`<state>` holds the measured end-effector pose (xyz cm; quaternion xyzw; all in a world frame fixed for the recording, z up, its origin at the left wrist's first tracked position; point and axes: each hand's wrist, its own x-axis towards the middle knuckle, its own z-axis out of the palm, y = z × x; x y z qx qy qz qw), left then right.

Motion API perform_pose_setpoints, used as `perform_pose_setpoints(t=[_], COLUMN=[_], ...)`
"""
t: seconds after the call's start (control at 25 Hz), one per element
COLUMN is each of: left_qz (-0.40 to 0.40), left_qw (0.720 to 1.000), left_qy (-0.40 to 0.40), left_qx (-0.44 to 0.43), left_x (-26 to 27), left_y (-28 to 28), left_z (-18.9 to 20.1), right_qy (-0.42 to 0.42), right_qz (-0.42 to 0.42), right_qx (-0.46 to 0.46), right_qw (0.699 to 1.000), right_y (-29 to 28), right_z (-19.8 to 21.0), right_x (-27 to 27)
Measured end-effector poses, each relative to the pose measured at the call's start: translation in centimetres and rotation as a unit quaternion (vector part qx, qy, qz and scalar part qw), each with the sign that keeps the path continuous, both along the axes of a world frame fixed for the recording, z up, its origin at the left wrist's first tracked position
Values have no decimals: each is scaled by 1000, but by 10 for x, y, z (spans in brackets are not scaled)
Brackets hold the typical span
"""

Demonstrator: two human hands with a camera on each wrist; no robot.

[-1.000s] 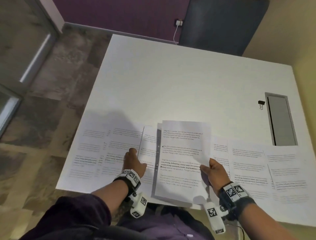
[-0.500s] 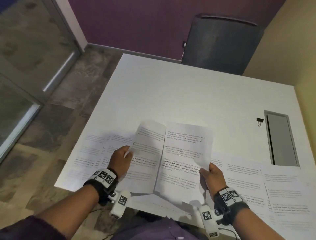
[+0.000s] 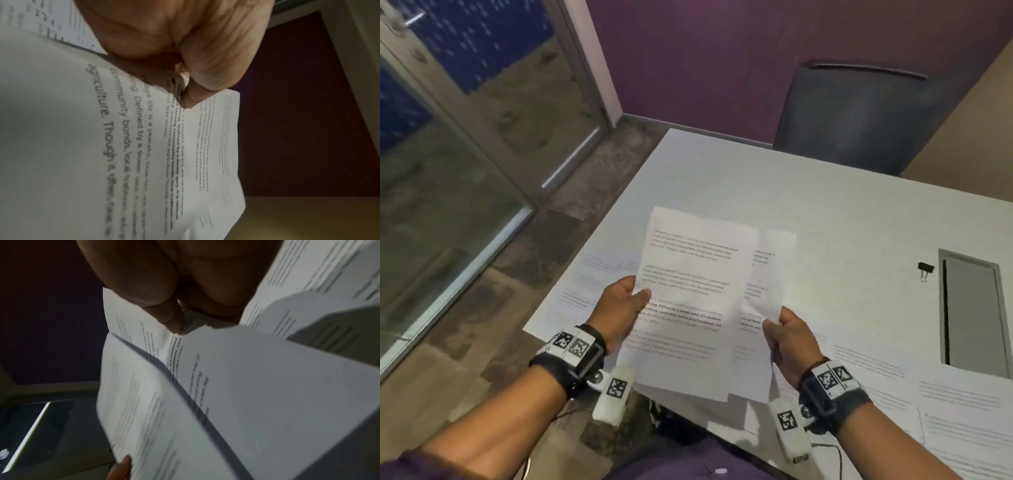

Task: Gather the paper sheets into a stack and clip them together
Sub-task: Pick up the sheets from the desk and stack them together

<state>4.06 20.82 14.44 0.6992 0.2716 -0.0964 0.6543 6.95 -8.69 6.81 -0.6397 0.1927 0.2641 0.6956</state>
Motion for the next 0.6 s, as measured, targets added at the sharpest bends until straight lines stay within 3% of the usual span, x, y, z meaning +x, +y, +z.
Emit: perform_pose_setpoints(t=[0.16, 0.4, 0.48, 0.6], left_qz=[33, 47, 45, -3], left_qw=[998, 998, 998, 998], left_qy=[-1, -11, -26, -45], left_qx=[-44, -36, -44, -40], left_x=[-10, -12, -11, -5], left_y=[-17, -21, -25, -26], left_z=[-8, -21, -25, -31], right_qy=[10, 22, -14, -114], right_qz=[36, 32, 32, 56], right_qx=[130, 160, 137, 3], right_qw=[991, 986, 990, 992], right_y=[13, 19, 18, 18], right_z=[24, 20, 23, 23], right_x=[-3, -8, -9, -11])
